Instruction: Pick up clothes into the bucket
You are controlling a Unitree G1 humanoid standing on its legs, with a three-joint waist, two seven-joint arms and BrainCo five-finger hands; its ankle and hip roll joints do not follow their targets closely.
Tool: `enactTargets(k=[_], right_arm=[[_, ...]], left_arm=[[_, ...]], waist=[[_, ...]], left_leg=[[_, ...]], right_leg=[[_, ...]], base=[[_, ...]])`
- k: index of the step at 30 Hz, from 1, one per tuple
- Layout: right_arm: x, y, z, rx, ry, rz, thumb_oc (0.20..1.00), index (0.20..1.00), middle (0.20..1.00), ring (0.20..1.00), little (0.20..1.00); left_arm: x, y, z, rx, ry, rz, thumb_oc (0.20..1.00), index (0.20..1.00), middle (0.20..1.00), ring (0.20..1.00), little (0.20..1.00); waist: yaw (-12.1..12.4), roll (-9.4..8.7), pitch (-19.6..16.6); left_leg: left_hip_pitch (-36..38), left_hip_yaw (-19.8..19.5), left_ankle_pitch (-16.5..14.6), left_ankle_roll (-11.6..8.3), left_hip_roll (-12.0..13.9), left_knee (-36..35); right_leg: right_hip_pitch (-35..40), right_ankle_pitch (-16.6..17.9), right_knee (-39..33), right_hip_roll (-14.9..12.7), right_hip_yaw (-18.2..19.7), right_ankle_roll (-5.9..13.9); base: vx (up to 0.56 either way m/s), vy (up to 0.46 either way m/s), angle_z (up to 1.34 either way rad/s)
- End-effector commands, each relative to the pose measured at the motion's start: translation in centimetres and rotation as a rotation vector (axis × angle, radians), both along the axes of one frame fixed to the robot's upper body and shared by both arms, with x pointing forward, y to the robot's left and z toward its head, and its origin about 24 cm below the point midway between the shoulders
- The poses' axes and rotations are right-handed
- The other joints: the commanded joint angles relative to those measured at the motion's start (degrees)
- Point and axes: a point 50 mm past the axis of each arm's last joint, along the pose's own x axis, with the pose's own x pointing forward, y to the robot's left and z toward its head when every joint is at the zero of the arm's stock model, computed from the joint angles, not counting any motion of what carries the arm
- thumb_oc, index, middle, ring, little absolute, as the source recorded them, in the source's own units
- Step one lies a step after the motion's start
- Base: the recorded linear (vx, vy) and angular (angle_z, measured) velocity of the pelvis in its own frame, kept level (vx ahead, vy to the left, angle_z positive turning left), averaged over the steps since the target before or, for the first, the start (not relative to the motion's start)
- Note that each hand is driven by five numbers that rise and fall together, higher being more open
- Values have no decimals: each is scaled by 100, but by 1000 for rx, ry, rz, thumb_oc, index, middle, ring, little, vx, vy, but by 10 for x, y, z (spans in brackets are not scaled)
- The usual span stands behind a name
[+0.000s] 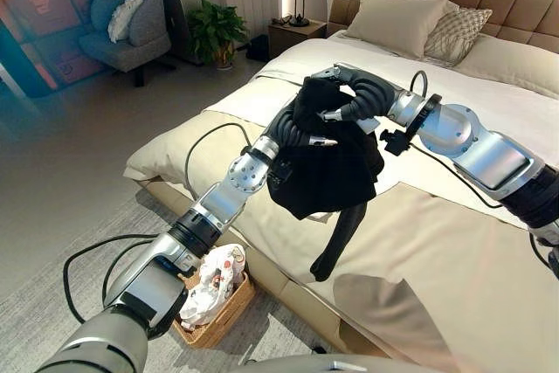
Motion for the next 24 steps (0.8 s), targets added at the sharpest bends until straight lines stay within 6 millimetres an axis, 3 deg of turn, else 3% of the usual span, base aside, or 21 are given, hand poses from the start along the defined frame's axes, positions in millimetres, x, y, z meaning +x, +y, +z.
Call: enactTargets(k=[1, 3, 4, 5, 11, 14, 17, 18, 24], right_arm=[[-51, 49, 75, 337, -262, 383, 200, 200, 200, 200, 200], [-48, 47, 73, 338, -256, 363, 200, 200, 200, 200, 200], [-46, 45, 71, 330, -256, 347, 492, 492, 492, 492, 492], [-44, 43, 70, 331, -257, 327, 1000, 1000, 1000, 1000, 1000], [-34, 26, 60, 356, -242, 226, 1000, 1000, 1000, 1000, 1000], [-30, 14, 54, 380, -230, 175, 1000, 1000, 1000, 1000, 1000], [-29, -7, 44, 427, -210, 98, 1000, 1000, 1000, 1000, 1000], [-29, -7, 44, 427, -208, 98, 1000, 1000, 1000, 1000, 1000], [-25, -55, 13, 521, -139, -108, 1000, 1000, 1000, 1000, 1000]], left_arm=[[1, -49, 7, 114, -27, -150, 200, 200, 200, 200, 200], [-3, -48, 9, 55, -6, -179, 200, 200, 200, 200, 200], [-4, -47, 9, 35, 5, -183, 200, 200, 200, 200, 200], [-4, -46, 9, 23, 10, -186, 200, 200, 200, 200, 200], [-4, -29, 13, -16, 6, -155, 200, 200, 200, 200, 200], [0, -10, 13, -35, 6, -99, 200, 200, 200, 200, 200], [3, 23, 6, -68, 26, 8, 200, 200, 200, 200, 200], [3, 23, 6, -67, 28, 8, 200, 200, 200, 200, 200], [-4, 112, -16, -76, 74, 286, 200, 200, 200, 200, 200]], waist=[[31, -297, -224], [39, -292, -227], [42, -291, -229], [46, -288, -229], [68, -278, -212], [94, -270, -206], [120, -278, -186], [124, -273, -188], [203, -270, -136]], left_leg=[[147, 67, -485, 16, 9, 118], [144, 66, -485, 18, 8, 114], [140, 60, -486, 19, 10, 116], [139, 57, -486, 20, 8, 116], [129, 13, -498, 32, -7, 135], [162, 6, -558, 33, -5, 139], [124, -13, -531, 53, -30, 169], [175, -14, -578, 46, -17, 149], [173, -3, -634, 67, -20, 196]], right_leg=[[52, -207, 317, -577, -173, 623], [50, -200, 317, -584, -171, 623], [45, -201, 323, -588, -169, 621], [46, -201, 323, -590, -177, 620], [62, -210, 332, -607, -216, 617], [106, -260, 329, -606, -236, 626], [85, -231, 342, -626, -246, 623], [131, -274, 333, -611, -245, 630], [145, -276, 325, -631, -235, 637]], base=[[4, 9, -9], [6, 8, -7], [9, 8, -6], [7, 5, -4], [2, 1, -1], [31, 5, 1], [15, 2, 0], [0, 0, 0], [7, 0, 0]])
